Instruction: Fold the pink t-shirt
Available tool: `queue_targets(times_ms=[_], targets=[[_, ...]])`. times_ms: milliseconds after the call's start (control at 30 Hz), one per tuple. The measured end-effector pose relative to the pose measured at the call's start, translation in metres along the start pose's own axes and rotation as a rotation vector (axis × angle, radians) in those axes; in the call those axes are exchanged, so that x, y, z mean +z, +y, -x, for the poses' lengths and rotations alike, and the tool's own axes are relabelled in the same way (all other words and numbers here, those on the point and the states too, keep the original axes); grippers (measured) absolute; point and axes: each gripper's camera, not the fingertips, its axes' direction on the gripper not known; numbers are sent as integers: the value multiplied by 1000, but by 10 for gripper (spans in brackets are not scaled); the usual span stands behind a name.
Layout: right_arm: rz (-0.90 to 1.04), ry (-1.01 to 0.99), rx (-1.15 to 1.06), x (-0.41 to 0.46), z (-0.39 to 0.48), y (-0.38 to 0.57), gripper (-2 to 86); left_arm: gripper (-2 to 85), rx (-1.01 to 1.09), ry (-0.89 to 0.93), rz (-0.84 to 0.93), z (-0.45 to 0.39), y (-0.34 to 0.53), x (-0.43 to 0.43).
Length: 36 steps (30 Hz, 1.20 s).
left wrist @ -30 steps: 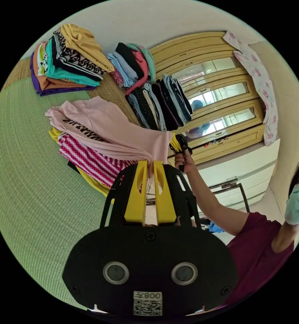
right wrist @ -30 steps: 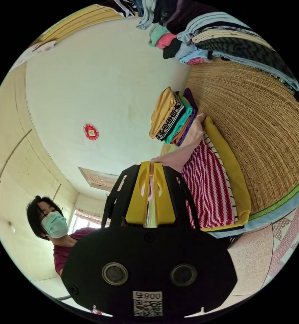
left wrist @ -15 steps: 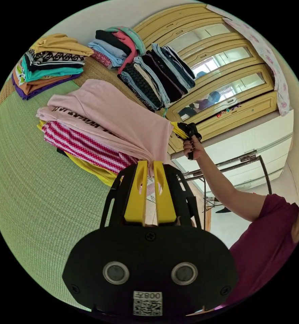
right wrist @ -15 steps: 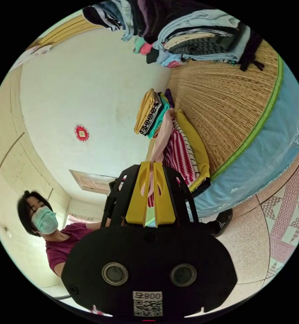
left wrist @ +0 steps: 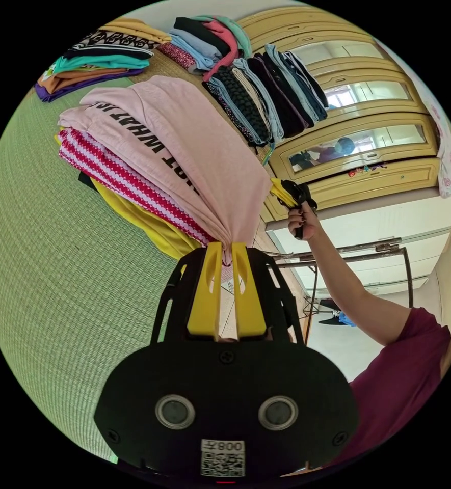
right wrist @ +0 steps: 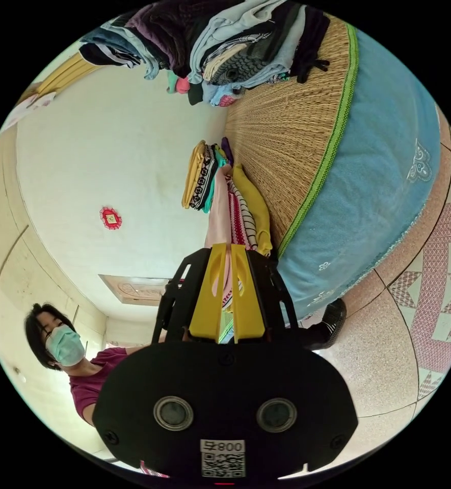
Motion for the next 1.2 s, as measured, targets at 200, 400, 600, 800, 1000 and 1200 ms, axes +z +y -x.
queue_targets(times_ms=[200, 400, 600, 800, 1000, 1200], targets=[[-157, 84, -33, -10, 33, 33, 2, 38, -14, 10, -21, -2, 2, 12], [-71, 199, -283, 76, 138, 72, 1, 36, -5, 10, -60, -10, 15, 14], [169, 409, -455, 228, 199, 103, 0, 20, -32, -26, -56, -10, 45, 14], [240, 534, -500, 298, 227, 134, 0, 6, -53, -205, -16, -4, 94, -3], [270, 727, -568, 344, 257, 160, 1, 2, -104, -471, 81, 9, 161, -7], [253, 833, -606, 386, 281, 171, 1, 2, -75, -658, 133, 3, 203, 21]])
